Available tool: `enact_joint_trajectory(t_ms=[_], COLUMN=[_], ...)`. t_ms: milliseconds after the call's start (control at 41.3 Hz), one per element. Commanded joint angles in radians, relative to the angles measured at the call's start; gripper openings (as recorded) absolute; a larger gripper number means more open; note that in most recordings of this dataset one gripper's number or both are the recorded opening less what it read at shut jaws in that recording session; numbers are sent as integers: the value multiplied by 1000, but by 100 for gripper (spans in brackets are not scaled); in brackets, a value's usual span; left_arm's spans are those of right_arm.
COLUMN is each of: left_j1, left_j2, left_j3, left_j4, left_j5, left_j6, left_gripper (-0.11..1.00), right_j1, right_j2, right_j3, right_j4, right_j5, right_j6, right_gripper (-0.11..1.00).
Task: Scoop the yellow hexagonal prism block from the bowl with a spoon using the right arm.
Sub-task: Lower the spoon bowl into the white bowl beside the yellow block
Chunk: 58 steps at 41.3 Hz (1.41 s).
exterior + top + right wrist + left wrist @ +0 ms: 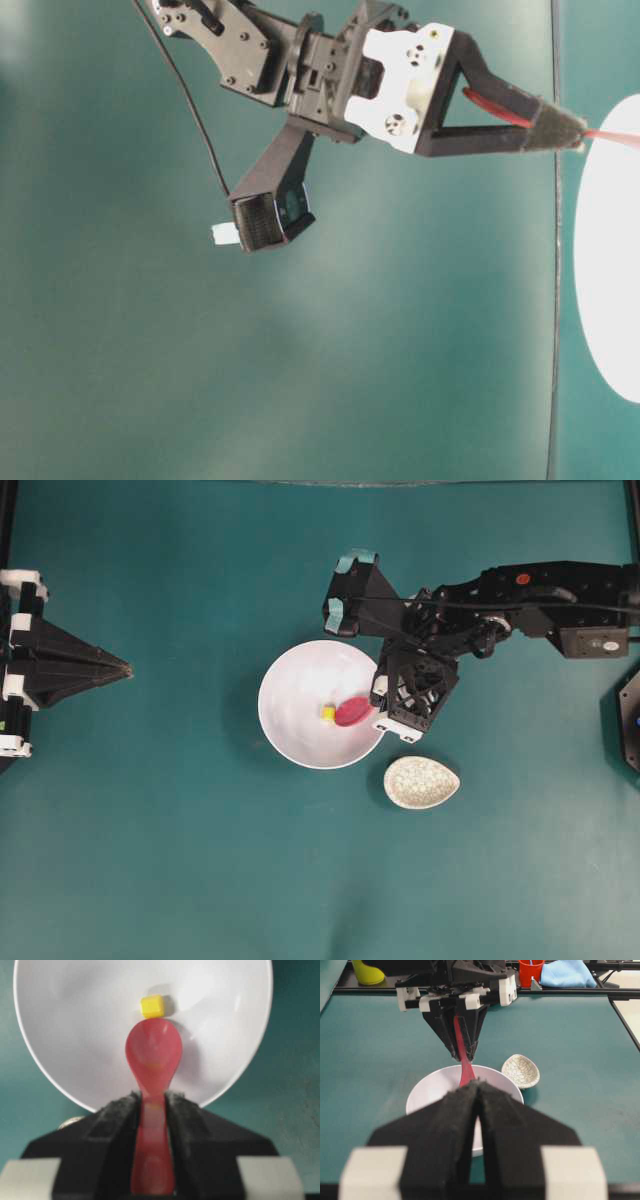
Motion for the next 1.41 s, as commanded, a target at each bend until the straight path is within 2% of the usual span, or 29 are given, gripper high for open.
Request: enact_joint_trajectory(t_ms=[0,1381], left_j1=[2,0], left_j2=[9,9], left_j3=[-14,-12], left_j4=[2,2], left_j5=[-5,-3], left_j6=[-2,-9], left_gripper=[1,1], right_j1=[2,38], right_j2=[-11,58], right_j3=[-18,8], right_j4=[-3,-3], right_j5=[-15,-244], right_j6=[-2,-8], right_gripper=[24,24])
